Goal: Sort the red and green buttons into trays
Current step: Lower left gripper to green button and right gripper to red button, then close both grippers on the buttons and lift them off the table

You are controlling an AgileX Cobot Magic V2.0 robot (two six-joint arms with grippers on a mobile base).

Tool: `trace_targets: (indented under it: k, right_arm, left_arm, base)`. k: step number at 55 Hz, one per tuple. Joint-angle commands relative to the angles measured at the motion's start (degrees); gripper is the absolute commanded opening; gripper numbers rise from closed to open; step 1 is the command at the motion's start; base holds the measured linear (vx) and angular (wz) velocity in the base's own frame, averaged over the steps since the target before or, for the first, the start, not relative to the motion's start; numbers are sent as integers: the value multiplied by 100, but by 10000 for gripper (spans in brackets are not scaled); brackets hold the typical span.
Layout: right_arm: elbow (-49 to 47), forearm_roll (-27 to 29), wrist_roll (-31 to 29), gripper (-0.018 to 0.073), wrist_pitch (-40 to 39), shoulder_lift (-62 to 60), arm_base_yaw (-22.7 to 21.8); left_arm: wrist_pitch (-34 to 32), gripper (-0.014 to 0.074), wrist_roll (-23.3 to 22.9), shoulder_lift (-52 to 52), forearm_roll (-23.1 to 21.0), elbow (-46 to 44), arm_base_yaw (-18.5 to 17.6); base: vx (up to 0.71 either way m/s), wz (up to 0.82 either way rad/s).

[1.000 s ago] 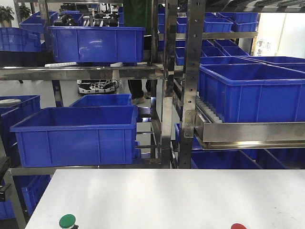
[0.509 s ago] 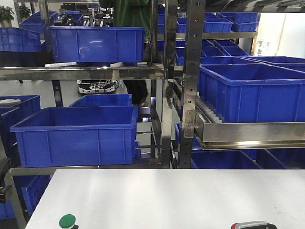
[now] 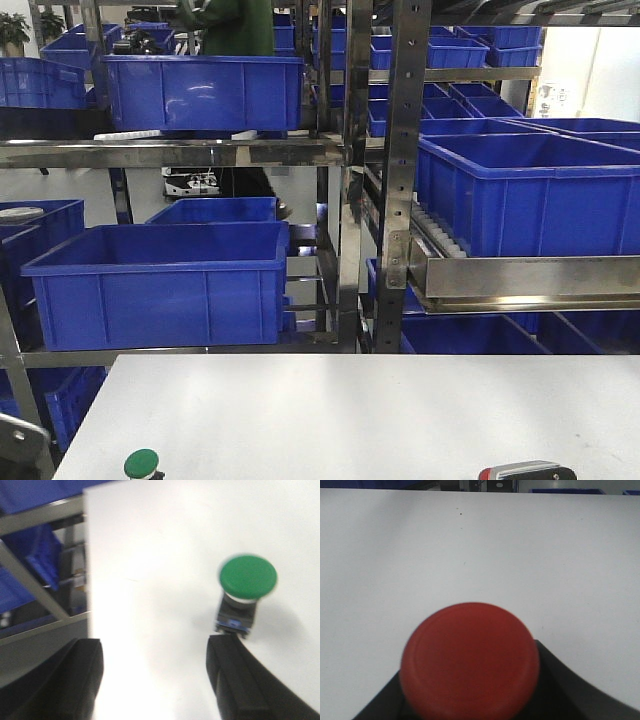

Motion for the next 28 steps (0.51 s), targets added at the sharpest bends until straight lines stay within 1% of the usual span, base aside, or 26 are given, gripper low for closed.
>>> trace_targets:
  k: [1, 3, 7, 11, 14, 16, 23, 28]
  right_arm:
    - [-69, -19, 12, -3, -1064, -210, -1]
    - [-69, -14, 12, -3, -1064, -210, -14]
    - [-69, -14, 12, -1, -1064, -210, -14]
    - [-69, -14, 12, 0, -1046, -210, -14]
    - [-69, -9, 12, 0, -1020, -210, -14]
    - [-69, -3, 12, 1, -1014, -210, -14]
    - [-69, -3, 12, 3, -1014, -210, -14]
    - [-69, 2, 12, 3, -1022, -210, -14]
  left_arm:
    - [-1290, 554, -519, 496, 343, -121, -78]
    - [-1572, 554, -748, 691, 419, -115, -78]
    - [-2068, 554, -1050, 980, 626, -115, -78]
    - [-2610, 554, -1153, 1177, 928, -121, -78]
    - [-3011, 554, -1133, 1344, 1227, -121, -78]
    - [-3255, 554, -1133, 1453, 1324, -126, -78]
    - [-3764, 554, -1133, 1812, 1354, -179, -78]
    - [-3838, 554, -1138, 2087, 1359, -372, -78]
  base:
    - [0, 0]
    - [0, 0]
    - [0, 0]
    - [0, 0]
    - [0, 0]
    - [0, 0]
    - [0, 0]
    - [0, 0]
